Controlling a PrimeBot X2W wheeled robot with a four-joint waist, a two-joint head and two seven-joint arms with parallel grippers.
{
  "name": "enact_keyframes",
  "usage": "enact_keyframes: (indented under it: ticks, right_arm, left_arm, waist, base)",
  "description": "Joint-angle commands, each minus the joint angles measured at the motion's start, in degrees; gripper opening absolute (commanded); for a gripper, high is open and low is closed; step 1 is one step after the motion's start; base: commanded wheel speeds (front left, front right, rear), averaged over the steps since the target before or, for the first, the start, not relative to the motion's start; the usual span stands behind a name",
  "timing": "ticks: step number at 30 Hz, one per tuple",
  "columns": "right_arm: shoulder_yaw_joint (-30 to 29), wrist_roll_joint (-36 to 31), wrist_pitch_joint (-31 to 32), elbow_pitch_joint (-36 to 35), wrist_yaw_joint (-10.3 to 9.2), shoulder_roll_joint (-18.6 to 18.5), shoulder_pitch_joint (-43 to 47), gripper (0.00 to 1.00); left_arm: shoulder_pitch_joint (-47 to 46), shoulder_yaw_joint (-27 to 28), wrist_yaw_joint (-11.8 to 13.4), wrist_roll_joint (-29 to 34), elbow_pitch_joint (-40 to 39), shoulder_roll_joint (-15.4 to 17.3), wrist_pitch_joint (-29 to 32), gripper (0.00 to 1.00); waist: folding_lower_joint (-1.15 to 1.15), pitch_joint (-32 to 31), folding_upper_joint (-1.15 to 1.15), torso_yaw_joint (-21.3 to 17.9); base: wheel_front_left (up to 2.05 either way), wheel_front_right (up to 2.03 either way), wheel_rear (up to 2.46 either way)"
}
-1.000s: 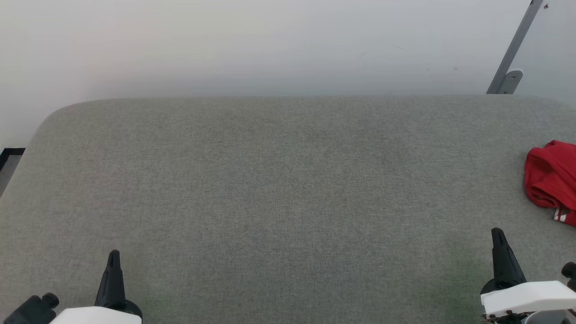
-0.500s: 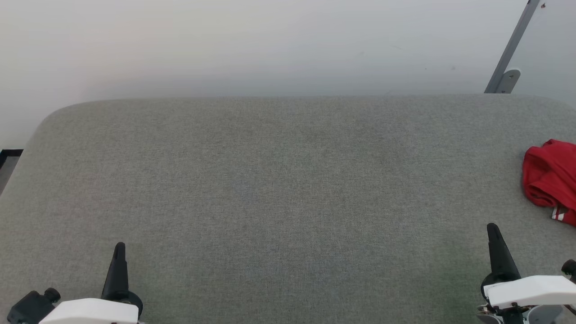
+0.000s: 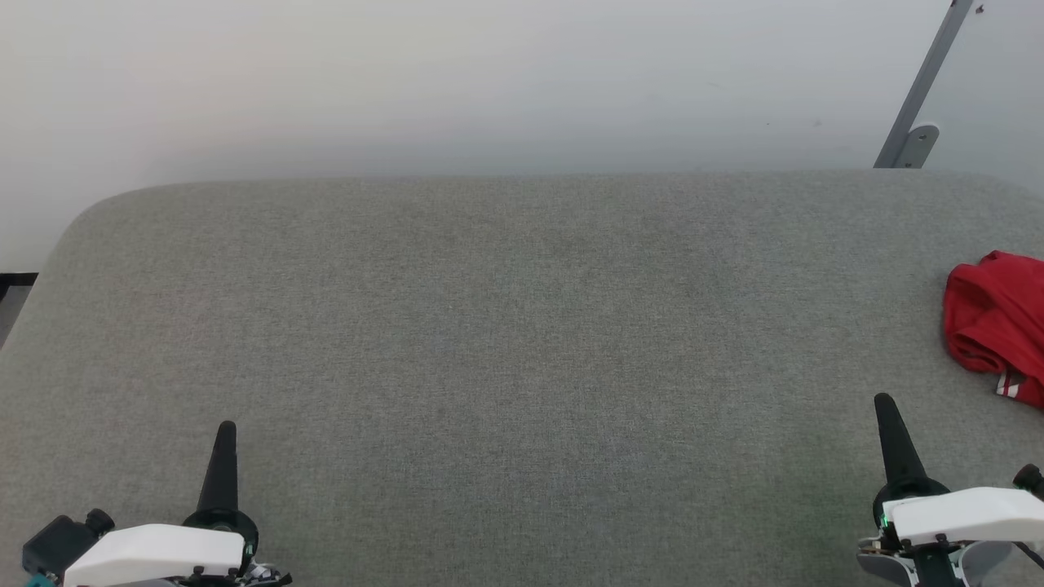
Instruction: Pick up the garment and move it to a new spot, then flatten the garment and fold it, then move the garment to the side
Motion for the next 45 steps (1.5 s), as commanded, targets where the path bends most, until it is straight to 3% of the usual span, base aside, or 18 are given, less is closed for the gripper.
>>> enact_keyframes:
  ticks: [1,45]
  right_arm:
    - [0.1,1.9,0.5,-0.4,0.01,0.0,-1.4,0.00]
    - [0.5,22.6,6.1,-0.1,0.00,1.1,-3.9,0.00]
  left_arm:
    - [-1.3,-0.1,-0.2,-2.1,-0.3,0.2,0.5,0.00]
    - [-5.1,-0.7,-0.3,-21.6,0.9,-0.9,6.1,0.00]
  waist:
    - [0.00,0.0,0.00,0.0]
    - [0.00,-0.1,0.00,-0.9]
  base:
    - [0.00,0.00,0.00]
    - [0.00,0.00,0.00]
